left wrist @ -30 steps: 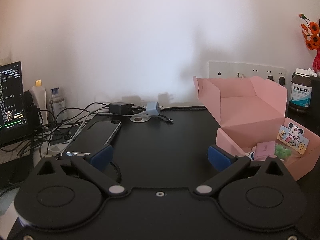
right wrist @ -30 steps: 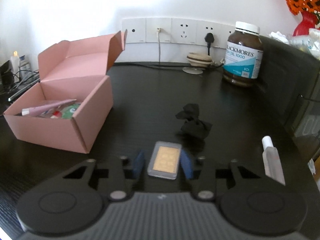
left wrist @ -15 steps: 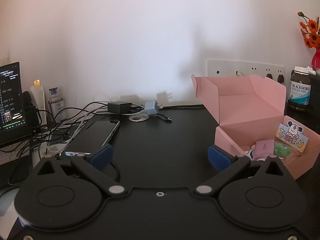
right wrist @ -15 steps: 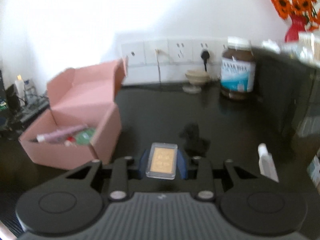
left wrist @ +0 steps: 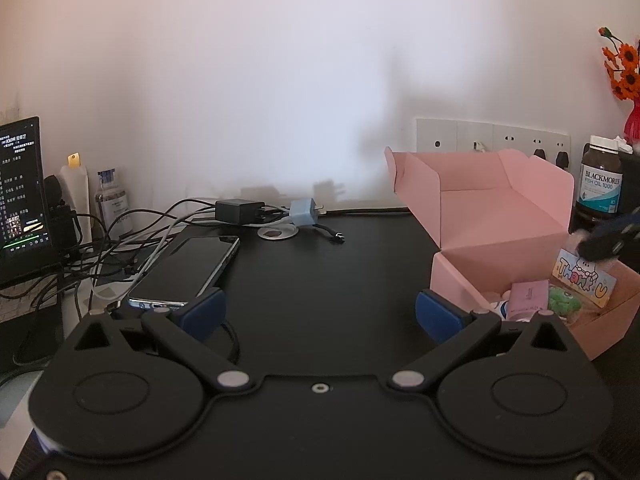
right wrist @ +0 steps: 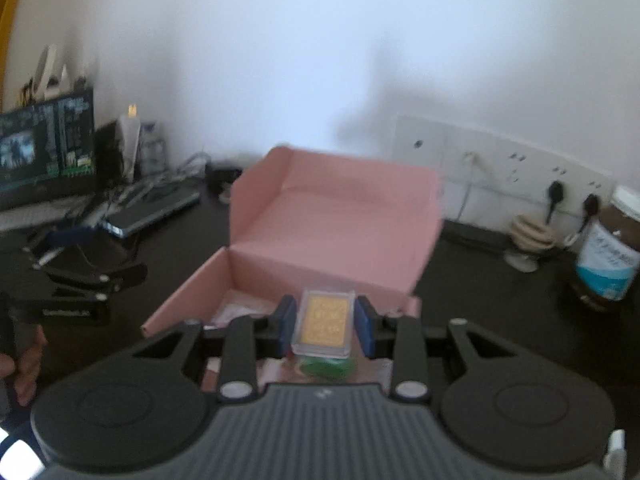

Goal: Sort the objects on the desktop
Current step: 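Lift the gold card and carry it over the pink box, then lower the gold card into the pink box and open the right tool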

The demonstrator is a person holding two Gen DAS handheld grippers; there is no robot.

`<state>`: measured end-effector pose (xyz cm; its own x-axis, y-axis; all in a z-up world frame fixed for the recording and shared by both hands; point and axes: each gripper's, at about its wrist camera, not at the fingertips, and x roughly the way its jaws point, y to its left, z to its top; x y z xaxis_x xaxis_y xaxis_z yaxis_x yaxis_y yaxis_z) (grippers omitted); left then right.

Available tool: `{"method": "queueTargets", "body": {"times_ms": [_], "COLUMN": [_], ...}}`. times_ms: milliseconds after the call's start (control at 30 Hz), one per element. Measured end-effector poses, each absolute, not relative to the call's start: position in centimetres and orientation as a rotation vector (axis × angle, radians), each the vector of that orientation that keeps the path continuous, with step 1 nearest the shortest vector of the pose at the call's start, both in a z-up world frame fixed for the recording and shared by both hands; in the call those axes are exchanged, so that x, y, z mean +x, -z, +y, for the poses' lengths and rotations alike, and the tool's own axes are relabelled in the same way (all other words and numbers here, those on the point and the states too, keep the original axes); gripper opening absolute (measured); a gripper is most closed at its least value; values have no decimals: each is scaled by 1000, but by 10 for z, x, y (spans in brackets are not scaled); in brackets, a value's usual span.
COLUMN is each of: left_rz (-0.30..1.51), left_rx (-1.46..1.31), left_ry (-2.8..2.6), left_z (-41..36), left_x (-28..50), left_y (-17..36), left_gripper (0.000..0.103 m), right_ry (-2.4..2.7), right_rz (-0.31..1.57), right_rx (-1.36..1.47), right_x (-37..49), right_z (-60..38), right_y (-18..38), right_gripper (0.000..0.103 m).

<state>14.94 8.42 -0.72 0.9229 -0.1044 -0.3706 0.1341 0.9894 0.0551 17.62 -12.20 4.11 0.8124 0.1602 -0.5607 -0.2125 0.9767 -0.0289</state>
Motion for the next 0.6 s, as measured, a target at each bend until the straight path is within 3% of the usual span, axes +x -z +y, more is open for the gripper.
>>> {"method": "queueTargets", "body": {"times_ms": [367,600], "left_rz": [381,387], "left_rx": [77,75], "left_ry": [125,126], "left_z": [84,84], "left_x": [150,151], "left_y": [7,8], "left_gripper": [103,103], "right_ry": [-124,-125], "right_rz": [777,763], "right_rx": [-52,-98], "right_x": [212,209], "right_z": [-113,-110], "right_y": [-9,-2], "right_gripper": [31,31]}}
